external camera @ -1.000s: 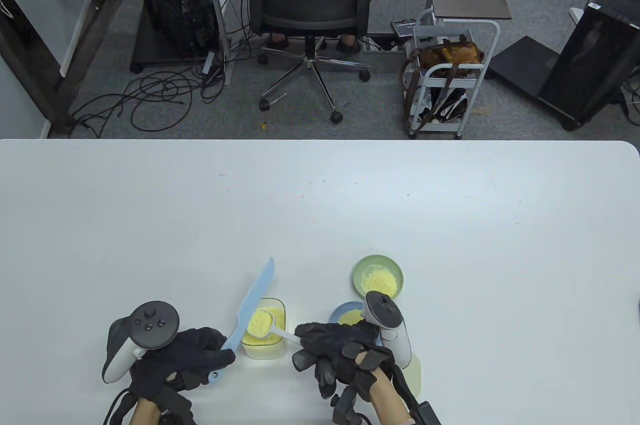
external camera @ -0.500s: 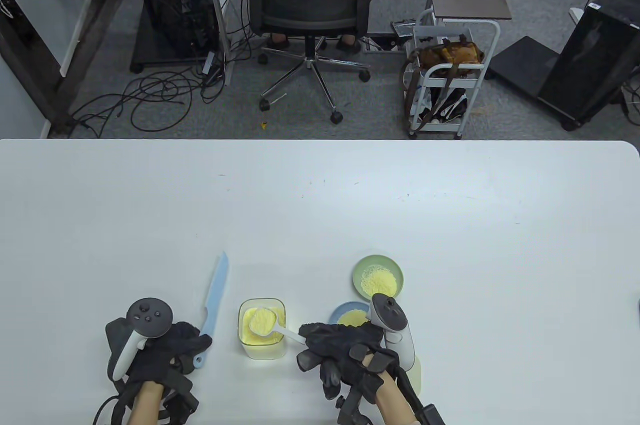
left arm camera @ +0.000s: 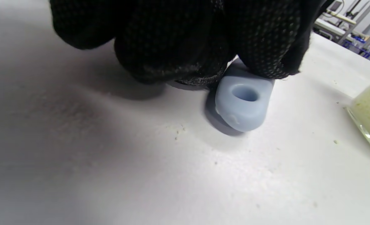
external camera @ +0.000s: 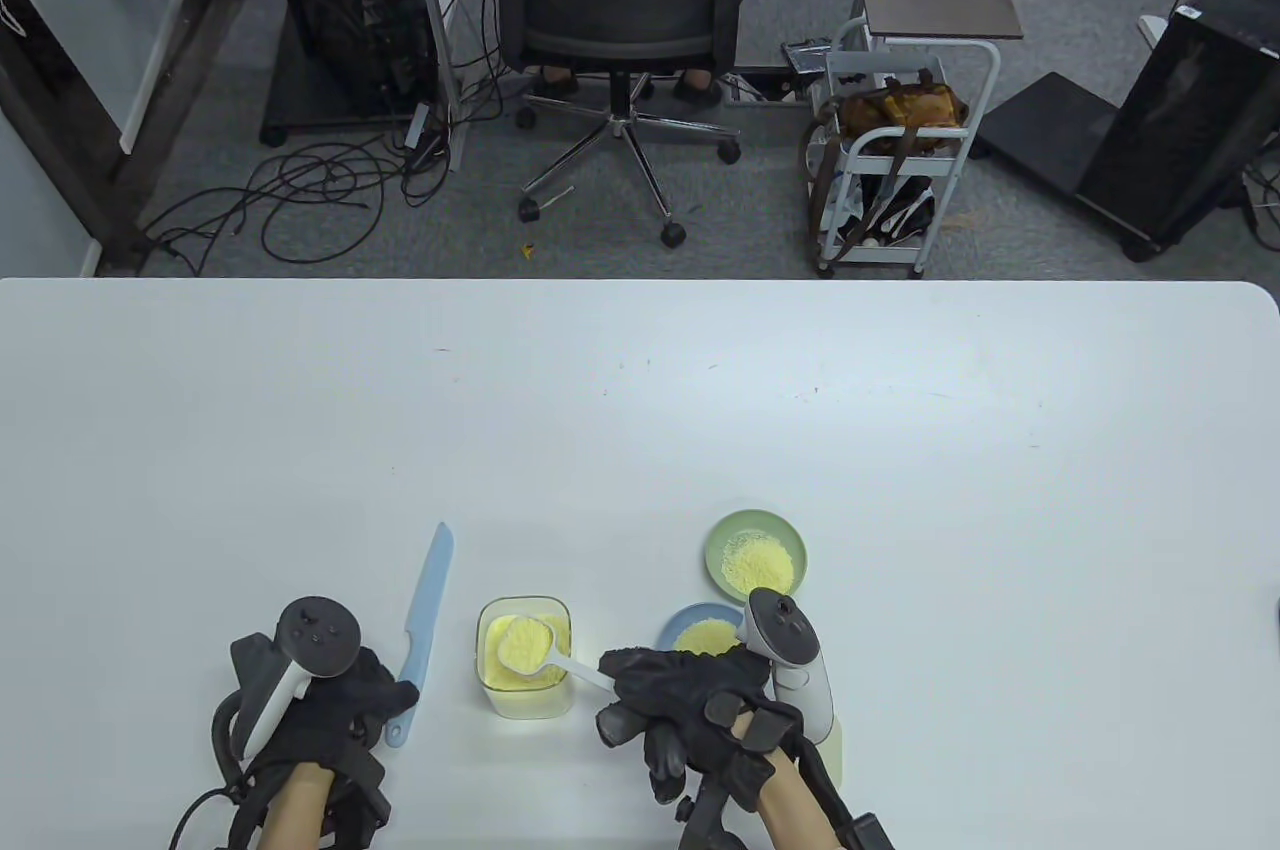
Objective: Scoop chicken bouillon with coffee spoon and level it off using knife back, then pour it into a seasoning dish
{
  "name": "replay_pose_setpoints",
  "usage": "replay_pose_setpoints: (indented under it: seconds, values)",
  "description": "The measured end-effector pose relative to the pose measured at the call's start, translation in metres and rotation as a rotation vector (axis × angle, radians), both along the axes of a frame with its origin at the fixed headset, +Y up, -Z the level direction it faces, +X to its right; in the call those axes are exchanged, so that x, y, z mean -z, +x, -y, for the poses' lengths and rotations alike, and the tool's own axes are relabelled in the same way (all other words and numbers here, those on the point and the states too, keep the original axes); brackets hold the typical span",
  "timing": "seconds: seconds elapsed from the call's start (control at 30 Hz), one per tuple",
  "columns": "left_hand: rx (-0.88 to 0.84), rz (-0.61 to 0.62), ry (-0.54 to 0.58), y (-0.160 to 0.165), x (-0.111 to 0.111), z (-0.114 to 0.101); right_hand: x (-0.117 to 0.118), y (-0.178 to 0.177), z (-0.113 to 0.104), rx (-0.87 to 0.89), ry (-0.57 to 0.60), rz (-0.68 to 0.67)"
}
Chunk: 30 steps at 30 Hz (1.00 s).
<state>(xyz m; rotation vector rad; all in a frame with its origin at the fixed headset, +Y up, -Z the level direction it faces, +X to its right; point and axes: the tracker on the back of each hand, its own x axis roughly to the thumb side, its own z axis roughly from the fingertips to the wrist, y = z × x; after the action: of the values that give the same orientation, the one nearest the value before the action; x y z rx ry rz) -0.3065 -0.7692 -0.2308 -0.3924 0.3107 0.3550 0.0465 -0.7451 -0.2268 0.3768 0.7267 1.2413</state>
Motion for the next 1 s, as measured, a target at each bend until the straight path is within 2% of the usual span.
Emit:
replay_pose_setpoints:
  seconds: [0.07,0.23,0.37,0.5,0.7,1.0]
  values:
    - [0.004,0.006,0.018,0.001,-0.001,-0.003,0.0,0.0,0.001,0.004,0.001,-0.002]
    - [-0.082,-0.04,0.221,0.0,-0.007,-0.013,-0.004,0.015,0.001,0.037,0.016,0.041]
    - [-0.135,-0.025,0.302,0.0,-0.01,-0.018,-0.009,0.048,0.005,-0.007,0.038,0.128]
    - [-0.157,-0.021,0.318,0.0,-0.011,-0.018,-0.018,0.086,0.015,-0.09,0.03,0.174]
    - [-0.173,-0.013,0.307,0.001,-0.011,-0.017,-0.032,0.133,0.026,-0.235,0.032,0.341]
    - [-0.19,-0.007,0.295,0.002,-0.011,-0.015,-0.035,0.145,0.023,-0.382,0.072,0.362]
